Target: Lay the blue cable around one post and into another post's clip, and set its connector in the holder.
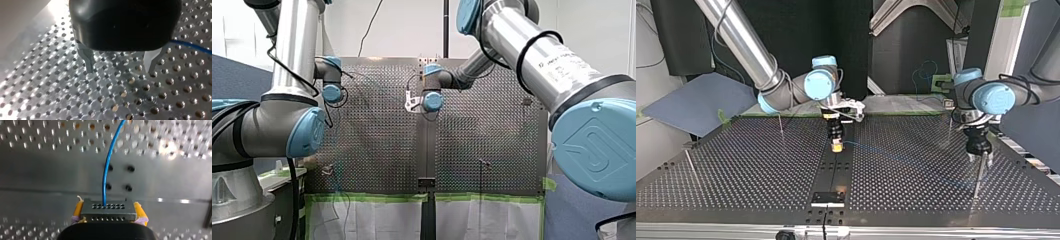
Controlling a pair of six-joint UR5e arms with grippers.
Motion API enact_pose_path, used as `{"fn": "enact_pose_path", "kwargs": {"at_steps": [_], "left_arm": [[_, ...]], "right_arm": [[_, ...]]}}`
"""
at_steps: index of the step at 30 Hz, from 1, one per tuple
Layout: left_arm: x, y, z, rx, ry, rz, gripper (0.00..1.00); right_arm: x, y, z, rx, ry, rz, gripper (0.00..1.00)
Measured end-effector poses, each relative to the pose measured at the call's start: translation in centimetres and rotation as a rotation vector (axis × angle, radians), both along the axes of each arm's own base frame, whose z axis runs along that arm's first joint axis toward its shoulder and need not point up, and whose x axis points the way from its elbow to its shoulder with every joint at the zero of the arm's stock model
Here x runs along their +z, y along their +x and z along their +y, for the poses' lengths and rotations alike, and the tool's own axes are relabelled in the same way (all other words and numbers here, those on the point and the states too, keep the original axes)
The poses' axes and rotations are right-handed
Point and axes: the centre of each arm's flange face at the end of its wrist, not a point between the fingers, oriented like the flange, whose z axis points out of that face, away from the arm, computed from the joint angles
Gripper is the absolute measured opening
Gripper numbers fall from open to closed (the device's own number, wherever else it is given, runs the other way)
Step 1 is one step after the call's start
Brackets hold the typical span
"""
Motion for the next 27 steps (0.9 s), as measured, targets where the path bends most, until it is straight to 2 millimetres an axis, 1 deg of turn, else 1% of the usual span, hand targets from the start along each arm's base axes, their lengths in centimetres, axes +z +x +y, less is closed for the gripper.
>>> {"fn": "enact_pose_path", "kwargs": {"at_steps": [7, 9, 16, 25, 27], "left_arm": [[-0.4, -0.1, 0.0, 0.021, -0.005, -0.005, 1.0], [-0.7, 0.0, -0.1, 0.018, -0.003, 0.0, 1.0], [-3.5, 0.7, -1.1, -0.016, 0.0, 0.048, 1.0], [-4.1, 0.8, -1.3, -0.01, -0.001, 0.056, 1.0], [-4.1, 0.7, -1.4, -0.011, 0.0, 0.057, 1.0]], "right_arm": [[0.4, -2.3, -0.6, -0.056, -0.018, -0.055, 0.0], [0.2, -2.9, -0.8, -0.07, -0.019, -0.064, 0.0], [-2.1, -5.6, -2.2, -0.143, -0.01, -0.098, 0.0], [-5.4, -9.2, -3.4, -0.25, -0.01, -0.105, 0.0], [-6.0, -9.7, -3.4, -0.261, -0.01, -0.106, 0.0]]}}
